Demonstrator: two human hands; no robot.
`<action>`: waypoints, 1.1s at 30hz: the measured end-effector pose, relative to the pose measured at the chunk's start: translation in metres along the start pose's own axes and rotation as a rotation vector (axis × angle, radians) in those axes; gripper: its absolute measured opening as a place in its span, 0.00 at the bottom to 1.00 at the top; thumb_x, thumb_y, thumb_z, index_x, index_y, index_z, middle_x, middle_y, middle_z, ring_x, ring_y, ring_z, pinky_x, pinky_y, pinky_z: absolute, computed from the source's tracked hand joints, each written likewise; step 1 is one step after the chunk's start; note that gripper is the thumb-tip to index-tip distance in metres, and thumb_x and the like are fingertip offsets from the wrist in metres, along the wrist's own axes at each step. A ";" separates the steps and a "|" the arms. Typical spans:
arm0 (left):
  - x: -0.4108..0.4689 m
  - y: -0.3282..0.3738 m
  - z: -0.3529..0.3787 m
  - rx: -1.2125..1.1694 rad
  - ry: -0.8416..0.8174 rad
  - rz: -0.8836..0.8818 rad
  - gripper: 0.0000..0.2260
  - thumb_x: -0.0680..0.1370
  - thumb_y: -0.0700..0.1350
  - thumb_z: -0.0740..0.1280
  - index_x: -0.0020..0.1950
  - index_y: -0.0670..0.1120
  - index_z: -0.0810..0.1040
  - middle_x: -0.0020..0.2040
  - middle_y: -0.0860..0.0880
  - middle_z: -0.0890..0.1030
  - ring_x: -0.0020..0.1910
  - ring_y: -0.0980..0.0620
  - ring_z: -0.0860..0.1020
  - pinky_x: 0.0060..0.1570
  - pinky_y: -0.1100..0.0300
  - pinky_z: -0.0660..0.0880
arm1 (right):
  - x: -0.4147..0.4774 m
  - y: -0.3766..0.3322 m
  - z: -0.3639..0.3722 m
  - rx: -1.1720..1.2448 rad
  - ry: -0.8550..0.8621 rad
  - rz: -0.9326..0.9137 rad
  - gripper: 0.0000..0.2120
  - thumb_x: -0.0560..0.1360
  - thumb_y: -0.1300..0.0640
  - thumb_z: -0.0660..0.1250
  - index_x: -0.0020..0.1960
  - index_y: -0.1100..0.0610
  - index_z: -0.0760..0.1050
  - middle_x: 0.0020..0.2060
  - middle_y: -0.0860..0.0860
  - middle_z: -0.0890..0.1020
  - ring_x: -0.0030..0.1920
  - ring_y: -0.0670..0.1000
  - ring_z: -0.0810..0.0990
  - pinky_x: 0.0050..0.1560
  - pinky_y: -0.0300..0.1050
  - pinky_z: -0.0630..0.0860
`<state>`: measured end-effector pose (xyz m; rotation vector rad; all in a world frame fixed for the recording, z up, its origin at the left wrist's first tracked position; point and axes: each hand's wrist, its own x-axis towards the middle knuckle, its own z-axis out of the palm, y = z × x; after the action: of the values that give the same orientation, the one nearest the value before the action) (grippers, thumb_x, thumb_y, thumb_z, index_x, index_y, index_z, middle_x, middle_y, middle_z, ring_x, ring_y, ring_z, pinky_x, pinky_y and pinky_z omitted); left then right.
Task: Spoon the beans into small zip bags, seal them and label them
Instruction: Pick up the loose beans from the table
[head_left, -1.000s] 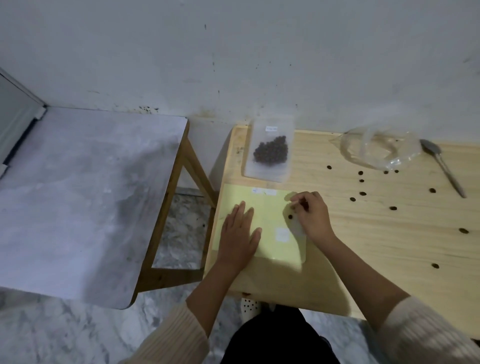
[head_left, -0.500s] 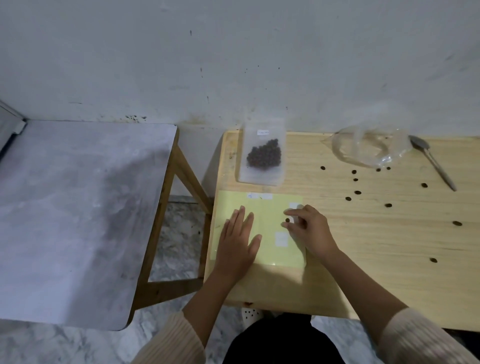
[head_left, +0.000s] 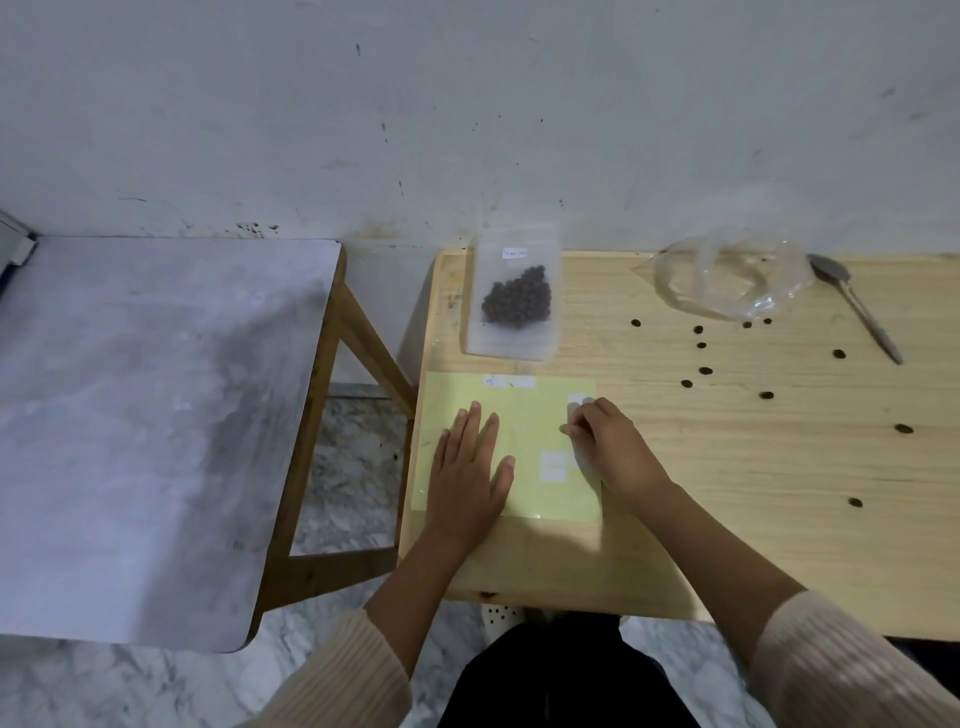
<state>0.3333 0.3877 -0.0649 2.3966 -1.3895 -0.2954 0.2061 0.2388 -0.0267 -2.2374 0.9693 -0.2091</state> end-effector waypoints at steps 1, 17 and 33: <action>0.000 0.001 0.000 -0.005 0.002 -0.001 0.26 0.77 0.54 0.52 0.72 0.44 0.65 0.75 0.44 0.61 0.75 0.48 0.55 0.71 0.52 0.47 | -0.003 0.001 0.001 -0.017 0.010 -0.022 0.07 0.76 0.64 0.64 0.42 0.67 0.74 0.38 0.58 0.74 0.40 0.56 0.73 0.42 0.40 0.64; 0.007 0.023 0.012 -0.141 0.096 0.018 0.24 0.79 0.51 0.53 0.72 0.41 0.66 0.74 0.42 0.62 0.74 0.50 0.53 0.73 0.54 0.44 | -0.049 0.002 -0.025 0.664 0.196 0.437 0.14 0.78 0.71 0.52 0.41 0.59 0.70 0.37 0.49 0.74 0.34 0.38 0.73 0.39 0.28 0.68; 0.008 0.031 0.012 -0.105 0.049 -0.012 0.26 0.77 0.51 0.51 0.73 0.42 0.63 0.75 0.45 0.62 0.75 0.52 0.55 0.73 0.55 0.46 | -0.031 0.012 -0.014 -0.103 -0.115 0.118 0.11 0.77 0.50 0.61 0.42 0.54 0.63 0.35 0.50 0.75 0.39 0.54 0.73 0.34 0.47 0.65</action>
<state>0.3084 0.3637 -0.0629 2.3123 -1.3055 -0.3036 0.1714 0.2475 -0.0204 -2.2493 1.0666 0.0229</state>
